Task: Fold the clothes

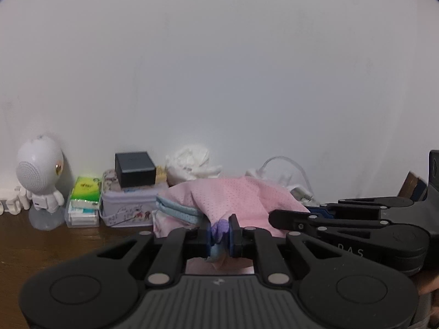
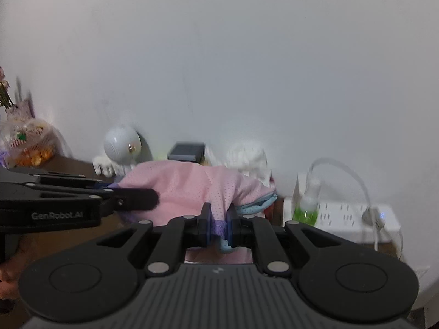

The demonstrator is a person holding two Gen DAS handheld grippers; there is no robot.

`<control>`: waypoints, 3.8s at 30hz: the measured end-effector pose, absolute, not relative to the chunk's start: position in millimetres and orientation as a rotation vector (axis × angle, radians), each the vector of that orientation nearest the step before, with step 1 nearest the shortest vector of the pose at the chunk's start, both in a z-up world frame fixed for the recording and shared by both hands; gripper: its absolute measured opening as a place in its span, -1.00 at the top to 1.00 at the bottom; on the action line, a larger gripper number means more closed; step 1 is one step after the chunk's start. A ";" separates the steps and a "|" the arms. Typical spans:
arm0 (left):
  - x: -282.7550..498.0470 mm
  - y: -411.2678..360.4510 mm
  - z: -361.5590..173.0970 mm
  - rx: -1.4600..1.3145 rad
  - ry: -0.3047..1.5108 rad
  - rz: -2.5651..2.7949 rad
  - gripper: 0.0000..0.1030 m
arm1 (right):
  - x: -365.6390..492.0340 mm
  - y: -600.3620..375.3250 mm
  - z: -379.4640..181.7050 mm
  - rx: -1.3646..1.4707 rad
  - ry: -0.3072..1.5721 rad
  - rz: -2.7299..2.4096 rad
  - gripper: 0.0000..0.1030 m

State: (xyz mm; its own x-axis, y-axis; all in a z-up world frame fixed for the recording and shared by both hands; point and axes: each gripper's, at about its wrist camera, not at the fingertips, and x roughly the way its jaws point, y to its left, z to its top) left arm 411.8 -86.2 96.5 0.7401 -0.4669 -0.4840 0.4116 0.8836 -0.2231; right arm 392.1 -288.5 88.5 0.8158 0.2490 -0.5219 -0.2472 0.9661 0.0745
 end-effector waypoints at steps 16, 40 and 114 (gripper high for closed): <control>416.6 -68.8 118.9 -0.306 0.433 -0.436 0.44 | 379.2 -304.9 119.0 0.026 0.379 0.155 0.75; 410.6 -72.9 70.3 -0.230 0.423 -0.436 0.29 | 395.5 -281.5 70.8 0.052 0.361 0.176 0.77; 8.7 -10.8 4.7 0.027 0.689 -0.012 -1.00 | 2.0 -188.4 -3.6 0.006 0.684 0.053 -0.99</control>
State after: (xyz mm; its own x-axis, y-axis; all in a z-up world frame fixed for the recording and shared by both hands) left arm 8.7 -10.8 4.7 0.7716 -0.0017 -0.6361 0.0195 0.9996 0.0210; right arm 2.0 -188.4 -3.6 0.7741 0.0507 -0.6311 -0.0466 0.9986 0.0230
